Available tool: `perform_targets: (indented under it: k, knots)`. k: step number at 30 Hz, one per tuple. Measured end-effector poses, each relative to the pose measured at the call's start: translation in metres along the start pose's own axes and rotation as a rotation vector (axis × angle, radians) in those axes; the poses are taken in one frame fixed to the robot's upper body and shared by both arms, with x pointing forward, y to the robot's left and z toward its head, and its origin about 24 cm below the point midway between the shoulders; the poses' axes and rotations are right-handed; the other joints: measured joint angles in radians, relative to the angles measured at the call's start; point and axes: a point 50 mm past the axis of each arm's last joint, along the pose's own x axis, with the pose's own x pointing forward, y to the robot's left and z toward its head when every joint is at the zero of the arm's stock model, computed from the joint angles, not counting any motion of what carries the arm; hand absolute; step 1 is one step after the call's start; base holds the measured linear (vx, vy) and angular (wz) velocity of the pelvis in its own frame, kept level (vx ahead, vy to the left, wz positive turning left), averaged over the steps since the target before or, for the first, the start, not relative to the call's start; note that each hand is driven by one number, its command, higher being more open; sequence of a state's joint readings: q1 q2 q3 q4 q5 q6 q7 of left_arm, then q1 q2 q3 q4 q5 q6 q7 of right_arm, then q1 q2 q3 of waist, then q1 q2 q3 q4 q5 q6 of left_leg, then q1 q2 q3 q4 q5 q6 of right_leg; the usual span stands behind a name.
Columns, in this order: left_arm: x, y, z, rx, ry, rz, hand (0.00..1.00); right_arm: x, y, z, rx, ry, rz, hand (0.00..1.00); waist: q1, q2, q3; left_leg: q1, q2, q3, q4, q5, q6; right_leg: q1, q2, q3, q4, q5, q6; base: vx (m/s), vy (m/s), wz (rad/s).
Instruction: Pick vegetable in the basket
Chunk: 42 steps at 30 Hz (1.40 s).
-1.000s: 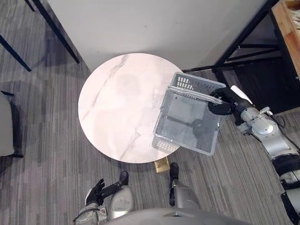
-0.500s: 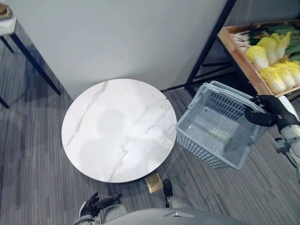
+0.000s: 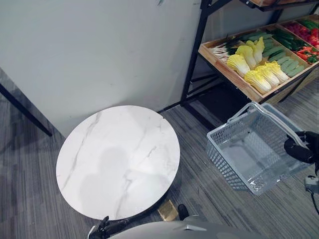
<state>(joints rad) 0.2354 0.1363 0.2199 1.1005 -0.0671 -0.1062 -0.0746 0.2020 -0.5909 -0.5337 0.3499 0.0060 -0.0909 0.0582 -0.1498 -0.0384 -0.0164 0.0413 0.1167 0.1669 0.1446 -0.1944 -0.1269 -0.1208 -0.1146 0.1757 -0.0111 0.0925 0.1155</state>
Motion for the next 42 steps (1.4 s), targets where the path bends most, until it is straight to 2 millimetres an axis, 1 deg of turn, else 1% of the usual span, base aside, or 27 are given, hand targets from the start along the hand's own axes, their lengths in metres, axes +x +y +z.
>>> perform_targets:
  k: [2, 4, 7, 10, 12, 14, 16, 17, 21, 28, 30, 35, 39, 42]
  knots:
    - [0.000, 0.000, 0.000, 0.007, 0.001, -0.003, 1.00, -0.011, 0.005, -0.018, 0.055, 0.067, -0.039, 0.00, -0.004, 0.006, -0.004, 0.002, 0.000, 0.002, 0.007, -0.008, 0.001, -0.001, 0.002, 0.001, 0.012, -0.008, -0.007, 0.03, 0.038, -0.04]
    - [0.000, 0.000, -0.001, 0.008, 0.004, -0.003, 1.00, -0.018, 0.011, -0.027, 0.089, 0.107, -0.056, 0.00, -0.011, 0.009, -0.005, 0.004, 0.000, 0.009, 0.011, -0.013, 0.002, -0.001, 0.002, 0.007, 0.012, -0.009, -0.008, 0.02, 0.040, -0.07]
    - [0.000, 0.000, -0.002, 0.008, 0.006, -0.003, 1.00, -0.028, 0.020, -0.041, 0.120, 0.165, -0.054, 0.00, -0.015, 0.015, -0.009, 0.007, -0.001, 0.017, 0.011, -0.017, 0.004, -0.002, 0.002, 0.014, 0.013, -0.010, -0.011, 0.01, 0.031, -0.08]
    - [0.000, -0.001, -0.002, 0.009, 0.006, -0.004, 1.00, -0.031, 0.022, -0.047, 0.126, 0.204, -0.049, 0.00, -0.016, 0.028, -0.014, 0.015, -0.001, 0.025, 0.010, -0.021, 0.006, -0.001, 0.005, 0.020, 0.017, -0.014, -0.015, 0.02, 0.024, -0.08]
    - [0.000, -0.001, -0.002, 0.010, 0.006, -0.003, 1.00, -0.032, 0.022, -0.048, 0.127, 0.210, -0.051, 0.00, -0.015, 0.037, -0.015, 0.023, 0.000, 0.027, 0.009, -0.024, 0.005, -0.001, 0.007, 0.023, 0.030, -0.024, -0.013, 0.01, 0.011, -0.03]
    - [0.000, -0.001, -0.002, 0.010, 0.006, -0.002, 1.00, -0.031, 0.023, -0.048, 0.128, 0.209, -0.052, 0.00, -0.011, 0.038, -0.014, 0.024, 0.001, 0.029, 0.009, -0.024, 0.005, -0.001, 0.009, 0.024, 0.031, -0.024, -0.013, 0.00, 0.005, -0.02]
    - [-0.001, -0.001, -0.003, 0.010, 0.009, 0.000, 1.00, -0.031, 0.023, -0.047, 0.128, 0.207, -0.055, 0.00, -0.001, 0.038, -0.014, 0.032, 0.004, 0.034, 0.010, -0.027, 0.004, 0.000, 0.013, 0.028, 0.038, -0.029, -0.013, 0.01, 0.011, -0.08]
    - [-0.001, -0.001, -0.004, 0.009, 0.013, 0.001, 1.00, -0.031, 0.023, -0.047, 0.128, 0.207, -0.057, 0.00, 0.008, 0.039, -0.014, 0.038, 0.007, 0.038, 0.013, -0.032, 0.002, 0.001, 0.017, 0.029, 0.051, -0.037, -0.014, 0.01, 0.011, -0.07]
    - [-0.001, 0.000, -0.005, 0.008, 0.015, 0.007, 1.00, -0.029, 0.023, -0.046, 0.131, 0.202, -0.056, 0.00, 0.018, 0.042, -0.011, 0.039, 0.018, 0.044, 0.049, -0.055, 0.001, 0.002, 0.028, 0.040, 0.071, -0.050, -0.013, 0.01, 0.023, -0.07]
    - [-0.005, 0.003, -0.014, 0.000, 0.041, 0.024, 1.00, -0.030, 0.023, -0.046, 0.131, 0.204, -0.056, 0.00, 0.013, 0.047, -0.005, 0.043, 0.021, 0.065, 0.081, -0.084, 0.006, 0.002, 0.032, 0.059, 0.086, -0.061, -0.009, 0.02, 0.037, -0.10]
    - [-0.005, 0.004, -0.016, -0.001, 0.045, 0.028, 1.00, -0.030, 0.023, -0.047, 0.130, 0.205, -0.056, 0.00, 0.013, 0.048, 0.003, 0.057, 0.021, 0.078, 0.088, -0.094, 0.006, 0.002, 0.037, 0.074, 0.105, -0.075, -0.007, 0.03, 0.039, -0.16]
    - [-0.005, 0.006, -0.016, -0.013, 0.045, 0.037, 1.00, -0.031, 0.024, -0.047, 0.134, 0.208, -0.054, 0.00, 0.017, 0.055, 0.018, 0.077, 0.035, 0.106, 0.123, -0.126, 0.007, 0.006, 0.054, 0.097, 0.134, -0.089, 0.001, 0.02, 0.030, -0.17]
    - [-0.005, 0.006, -0.012, -0.018, 0.033, 0.040, 1.00, -0.031, 0.024, -0.047, 0.135, 0.208, -0.054, 0.00, 0.017, 0.052, 0.037, 0.089, 0.036, 0.118, 0.133, -0.137, 0.009, 0.013, 0.057, 0.108, 0.138, -0.090, 0.000, 0.01, 0.017, -0.09]
    - [-0.004, 0.007, -0.013, -0.020, 0.040, 0.042, 1.00, -0.036, 0.028, -0.053, 0.156, 0.230, -0.059, 0.00, 0.013, 0.046, 0.044, 0.102, 0.036, 0.124, 0.134, -0.140, 0.010, 0.015, 0.060, 0.114, 0.156, -0.102, 0.003, 0.00, -0.002, -0.05]
